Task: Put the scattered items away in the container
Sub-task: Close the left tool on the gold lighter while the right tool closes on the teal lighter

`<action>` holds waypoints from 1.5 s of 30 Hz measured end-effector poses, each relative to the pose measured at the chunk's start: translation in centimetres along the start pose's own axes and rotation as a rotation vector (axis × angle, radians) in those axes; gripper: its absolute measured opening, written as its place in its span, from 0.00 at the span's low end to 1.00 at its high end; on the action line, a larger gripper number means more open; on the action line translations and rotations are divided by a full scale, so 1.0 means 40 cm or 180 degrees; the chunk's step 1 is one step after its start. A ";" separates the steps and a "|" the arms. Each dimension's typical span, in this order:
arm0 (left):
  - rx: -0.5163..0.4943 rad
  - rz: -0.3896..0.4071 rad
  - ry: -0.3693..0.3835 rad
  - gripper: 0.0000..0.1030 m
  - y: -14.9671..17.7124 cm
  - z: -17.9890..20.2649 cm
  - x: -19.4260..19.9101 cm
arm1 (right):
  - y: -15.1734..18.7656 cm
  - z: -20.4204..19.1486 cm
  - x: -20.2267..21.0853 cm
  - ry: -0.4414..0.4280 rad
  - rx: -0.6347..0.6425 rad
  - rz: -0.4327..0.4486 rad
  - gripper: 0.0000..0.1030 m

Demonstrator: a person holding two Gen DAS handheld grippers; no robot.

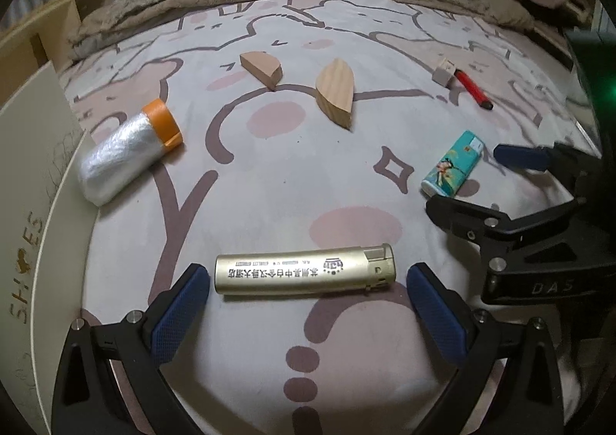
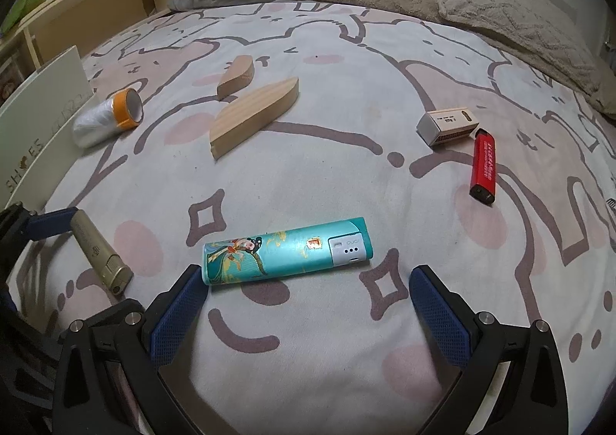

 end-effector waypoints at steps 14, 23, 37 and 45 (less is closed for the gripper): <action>-0.0009 0.0046 -0.0086 1.00 -0.001 0.001 -0.005 | -0.016 -0.005 -0.010 0.0045 0.0137 -0.0122 1.00; 0.0080 0.0028 0.0018 1.00 -0.006 -0.002 -0.004 | -0.022 0.001 -0.005 -0.0114 0.0199 -0.0171 1.00; 0.0095 0.0069 0.0060 0.81 -0.011 0.002 0.010 | -0.021 -0.033 0.017 -0.0030 0.0417 0.0045 0.79; 0.0229 0.0091 0.0152 0.81 -0.019 -0.008 0.019 | -0.034 -0.007 0.061 -0.0093 0.0224 0.0231 0.79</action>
Point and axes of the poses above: each gripper's, at about its wrist camera, not at the fingertips, and x roughly against the way its jaws point, z to its right, y to its underside, the point moved 5 cm from there along -x, roughly the way its jaws point, and after that the axes turned 7 degrees about -y, right-handed, at the moved point
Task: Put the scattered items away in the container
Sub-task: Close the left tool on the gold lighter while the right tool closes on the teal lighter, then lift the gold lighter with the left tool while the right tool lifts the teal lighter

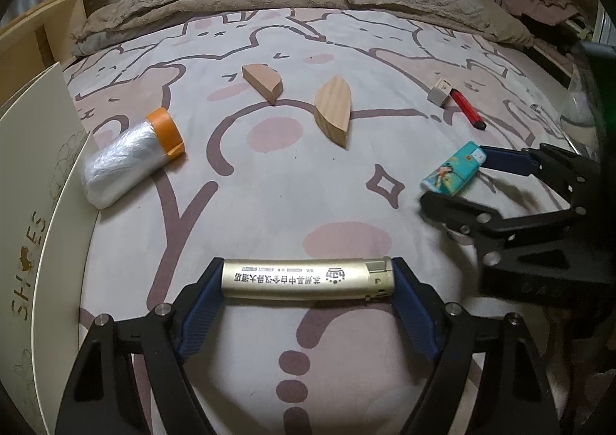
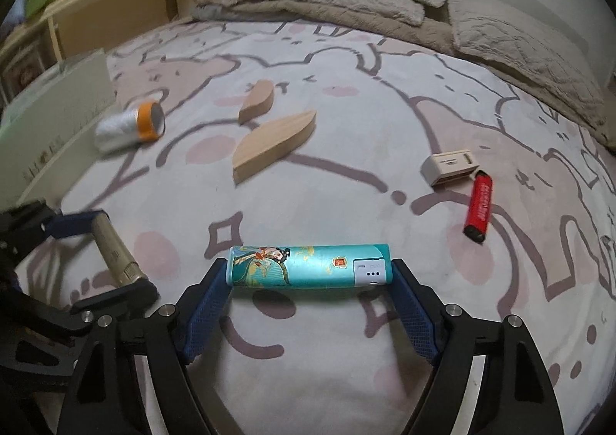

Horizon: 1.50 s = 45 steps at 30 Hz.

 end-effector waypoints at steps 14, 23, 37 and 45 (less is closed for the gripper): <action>0.0223 0.0130 0.0131 0.81 -0.026 -0.020 0.045 | -0.001 0.023 0.033 -0.0038 -0.0170 0.0050 0.79; 0.0318 0.0249 0.0144 0.81 -0.044 -0.037 0.074 | -0.006 0.032 0.069 -0.0058 -0.0272 0.0182 0.79; 0.0488 0.0456 0.0133 0.81 -0.066 -0.078 0.130 | -0.015 0.018 0.127 -0.0126 -0.0321 0.0371 0.79; 0.0493 0.0551 0.0060 0.81 -0.071 -0.091 0.153 | -0.023 0.001 0.150 -0.0187 -0.0302 0.0458 0.79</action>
Point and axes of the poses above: each gripper's, at about its wrist camera, not at the fingertips, and x roughly against the way its jaws point, z to its right, y to its underside, the point moved 5 cm from there along -x, roughly the way its jaws point, and after that the axes turned 7 degrees about -y, right-handed, at the moved point
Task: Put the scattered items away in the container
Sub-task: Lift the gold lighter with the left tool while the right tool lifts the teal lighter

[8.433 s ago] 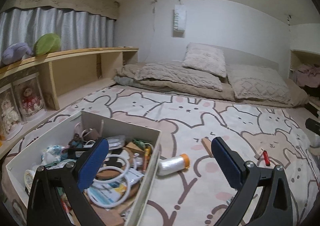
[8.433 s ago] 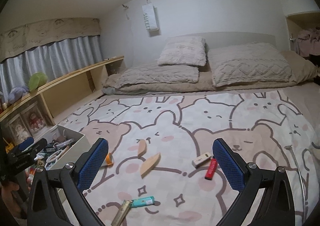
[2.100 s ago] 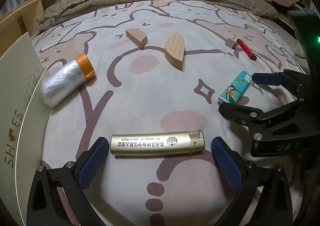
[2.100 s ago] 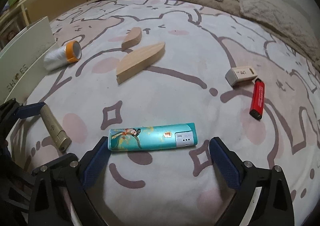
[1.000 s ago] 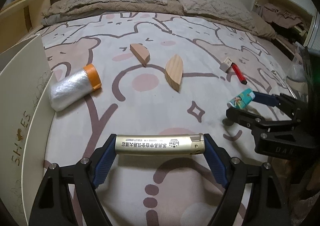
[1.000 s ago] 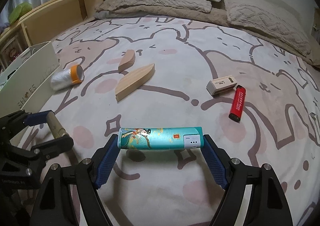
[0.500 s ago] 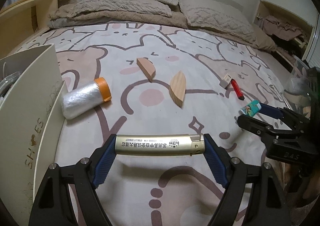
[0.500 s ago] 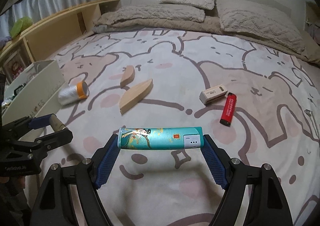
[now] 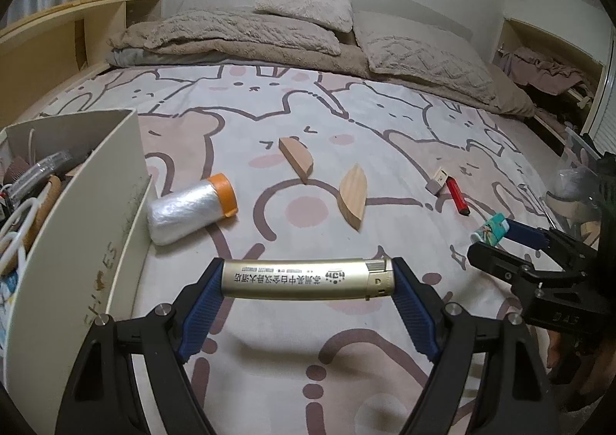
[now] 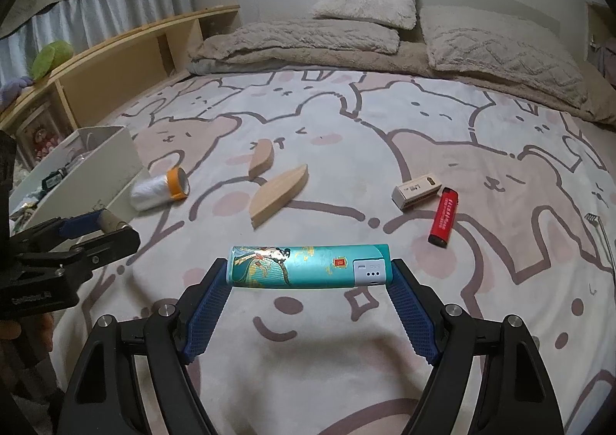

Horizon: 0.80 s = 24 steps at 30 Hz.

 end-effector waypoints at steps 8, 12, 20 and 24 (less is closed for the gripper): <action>0.0010 0.0146 -0.0009 0.81 -0.021 -0.008 0.036 | -0.013 -0.017 0.025 -0.0092 -0.0022 0.0103 0.79; 0.0028 0.0259 -0.0011 0.81 -0.035 -0.014 0.065 | -0.030 -0.029 0.045 -0.0149 -0.0030 0.0194 0.79; 0.0090 0.0498 -0.0028 0.81 -0.064 -0.035 0.126 | -0.070 -0.065 0.084 -0.0241 0.0032 0.0395 0.79; 0.0143 0.0596 -0.0051 0.81 -0.075 -0.056 0.155 | -0.097 -0.084 0.100 -0.0231 0.0126 0.0509 0.79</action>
Point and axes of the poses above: each gripper's, at about its wrist camera, not at the fingertips, and x roughly against the way its jaws point, z to its right, y to its underside, the point moved 5 cm from there along -x, roughly the way its jaws point, and after that the axes turned 7 degrees about -y, right-handed, at the moved point
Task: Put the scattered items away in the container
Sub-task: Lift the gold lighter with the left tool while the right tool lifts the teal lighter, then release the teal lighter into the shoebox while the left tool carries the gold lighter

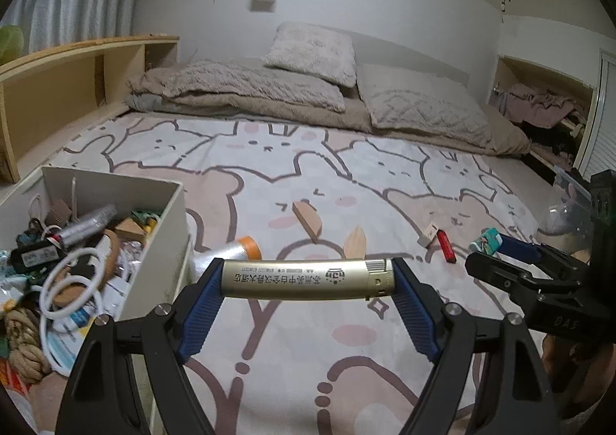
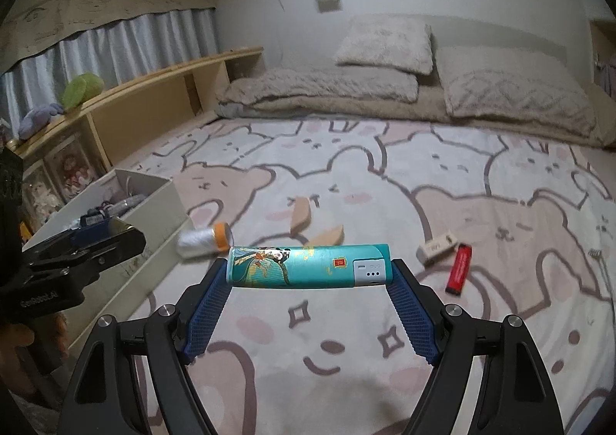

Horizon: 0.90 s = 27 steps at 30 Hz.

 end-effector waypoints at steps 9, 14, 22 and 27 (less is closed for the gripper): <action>0.0319 0.0196 -0.0075 0.81 -0.036 -0.100 0.052 | -0.049 -0.052 -0.001 -0.0128 0.0005 0.0160 0.79; 0.0464 0.0298 -0.0161 0.81 -0.046 -0.156 0.083 | -0.067 -0.101 -0.013 -0.0237 0.0023 0.0205 0.79; 0.0629 0.0481 -0.0390 0.81 -0.061 -0.241 0.138 | -0.107 -0.196 -0.028 -0.0403 0.0138 0.0268 0.79; 0.0722 0.0580 -0.0514 0.81 -0.058 -0.289 0.176 | -0.132 -0.259 -0.034 -0.0519 0.0233 0.0296 0.79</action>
Point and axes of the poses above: each gripper's, at about its wrist camera, not at the fingertips, and x roughly against the way its jaws point, z to its right, y to its underside, the point moved 5 cm from there along -x, roughly the way its jaws point, and after that the axes turned 7 degrees about -y, right-handed, at the moved point
